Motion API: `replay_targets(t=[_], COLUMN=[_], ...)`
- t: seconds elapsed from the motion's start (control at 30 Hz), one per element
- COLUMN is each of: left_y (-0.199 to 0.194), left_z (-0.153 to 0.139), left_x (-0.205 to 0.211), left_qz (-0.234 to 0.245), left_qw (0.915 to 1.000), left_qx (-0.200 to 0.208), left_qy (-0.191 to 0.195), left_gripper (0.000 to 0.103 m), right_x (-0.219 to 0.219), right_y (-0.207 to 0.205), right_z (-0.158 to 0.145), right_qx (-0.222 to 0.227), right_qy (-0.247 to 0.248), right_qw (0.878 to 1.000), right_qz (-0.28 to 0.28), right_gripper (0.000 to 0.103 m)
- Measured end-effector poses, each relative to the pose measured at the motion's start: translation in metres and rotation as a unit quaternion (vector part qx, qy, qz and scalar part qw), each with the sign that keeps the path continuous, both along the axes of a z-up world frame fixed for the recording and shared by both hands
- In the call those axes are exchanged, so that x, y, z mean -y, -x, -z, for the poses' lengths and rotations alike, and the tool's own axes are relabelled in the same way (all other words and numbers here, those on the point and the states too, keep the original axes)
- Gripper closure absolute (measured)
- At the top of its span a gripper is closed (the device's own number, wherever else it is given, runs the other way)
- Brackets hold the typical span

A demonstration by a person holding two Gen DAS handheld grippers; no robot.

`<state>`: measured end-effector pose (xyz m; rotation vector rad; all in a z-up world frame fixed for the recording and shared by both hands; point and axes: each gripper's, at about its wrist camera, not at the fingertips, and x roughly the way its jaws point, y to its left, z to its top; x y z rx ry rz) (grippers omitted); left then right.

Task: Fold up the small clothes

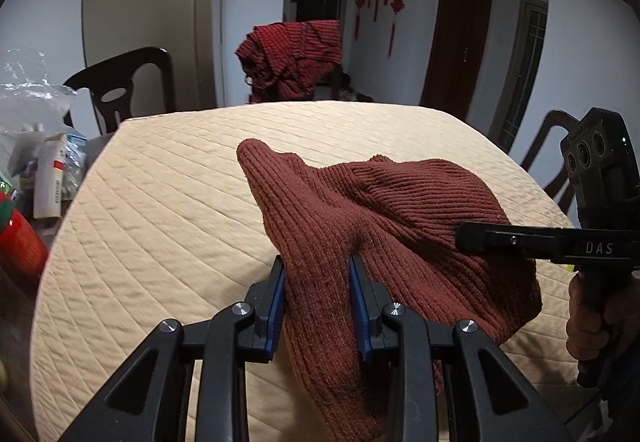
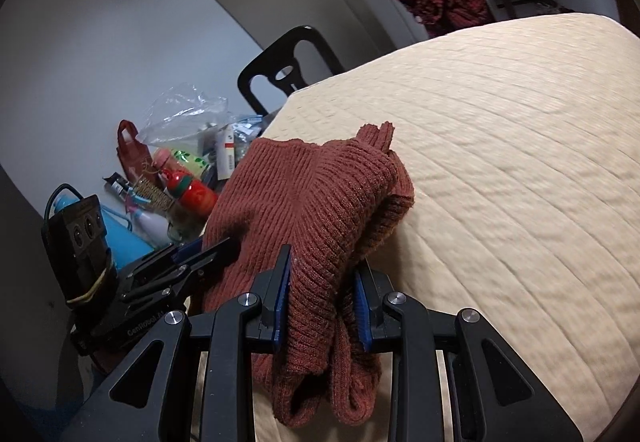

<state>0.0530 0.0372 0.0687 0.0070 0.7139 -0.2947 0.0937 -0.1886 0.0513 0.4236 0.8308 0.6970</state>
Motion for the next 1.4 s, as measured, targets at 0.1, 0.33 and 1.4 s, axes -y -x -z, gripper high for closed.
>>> replay_targets(t=[0.1,0.33,1.4], left_y=[-0.012,-0.039,-0.004], left_z=[0.002,0.016,0.03], left_x=[-0.017,-0.054,-0.073], left_qz=[-0.01,-0.026,-0.08], left_qw=[0.9999,0.9995,0.9965], left_qx=[0.0,-0.009,-0.015], left_qy=[0.003,0.012,0.019], left_gripper=[0.072,0.071,0.069], right_x=[-0.019,-0.051,-0.067], right_y=[-0.014,-0.041,-0.018], right_z=[0.0,0.013,0.002], right_qx=[0.0,-0.004,0.077], right_qy=[-0.001,0.001,0.147], right_qw=[1.0,1.0,0.985], right_qz=[-0.008,-0.021,-0.037], right_gripper=[0.075,0.075,0.084])
